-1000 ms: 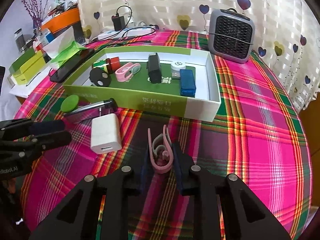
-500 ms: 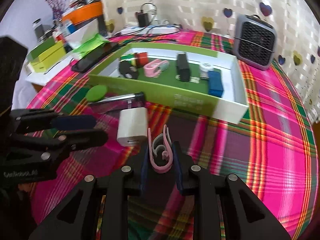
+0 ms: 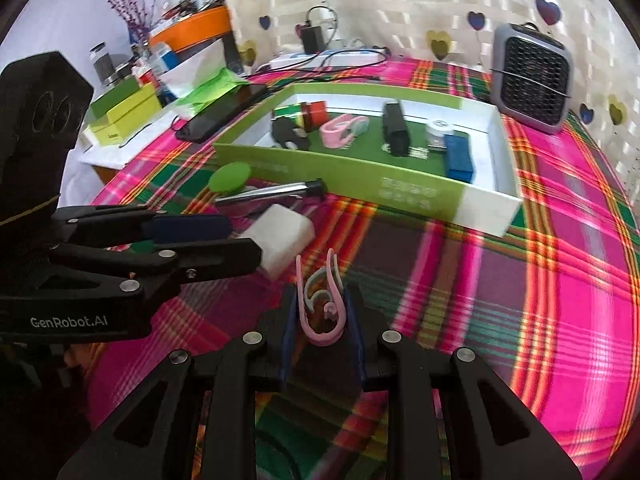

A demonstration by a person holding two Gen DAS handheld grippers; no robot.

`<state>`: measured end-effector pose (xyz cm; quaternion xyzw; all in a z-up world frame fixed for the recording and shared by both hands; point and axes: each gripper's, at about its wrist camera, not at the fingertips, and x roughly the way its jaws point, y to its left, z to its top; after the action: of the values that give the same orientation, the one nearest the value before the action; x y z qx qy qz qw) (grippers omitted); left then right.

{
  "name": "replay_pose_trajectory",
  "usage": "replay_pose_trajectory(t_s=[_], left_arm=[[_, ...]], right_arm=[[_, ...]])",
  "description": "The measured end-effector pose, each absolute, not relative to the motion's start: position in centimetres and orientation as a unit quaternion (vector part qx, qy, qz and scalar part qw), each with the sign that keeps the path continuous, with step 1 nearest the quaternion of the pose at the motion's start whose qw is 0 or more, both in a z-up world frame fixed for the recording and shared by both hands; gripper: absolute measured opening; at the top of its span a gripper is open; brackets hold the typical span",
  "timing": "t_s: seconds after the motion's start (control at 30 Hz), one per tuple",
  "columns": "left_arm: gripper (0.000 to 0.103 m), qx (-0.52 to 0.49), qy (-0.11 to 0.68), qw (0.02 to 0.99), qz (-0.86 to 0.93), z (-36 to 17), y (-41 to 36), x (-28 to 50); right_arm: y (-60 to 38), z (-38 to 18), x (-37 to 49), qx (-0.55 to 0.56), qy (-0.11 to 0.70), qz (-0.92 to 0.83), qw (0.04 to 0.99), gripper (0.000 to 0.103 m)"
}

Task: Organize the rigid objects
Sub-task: 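Grasp the white charger cube with the left tool while the right tool holds the earphone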

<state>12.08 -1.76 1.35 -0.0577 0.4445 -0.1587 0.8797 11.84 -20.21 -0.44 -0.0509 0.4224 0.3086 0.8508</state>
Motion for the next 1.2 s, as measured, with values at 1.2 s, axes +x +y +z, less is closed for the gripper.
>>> replay_pose_trajectory(t_s=[1.2], left_arm=[[0.034, -0.004, 0.443, 0.884, -0.147, 0.4, -4.0, 13.4]], right_arm=[[-23.0, -0.5, 12.0, -0.034, 0.423, 0.246, 0.872, 0.024]])
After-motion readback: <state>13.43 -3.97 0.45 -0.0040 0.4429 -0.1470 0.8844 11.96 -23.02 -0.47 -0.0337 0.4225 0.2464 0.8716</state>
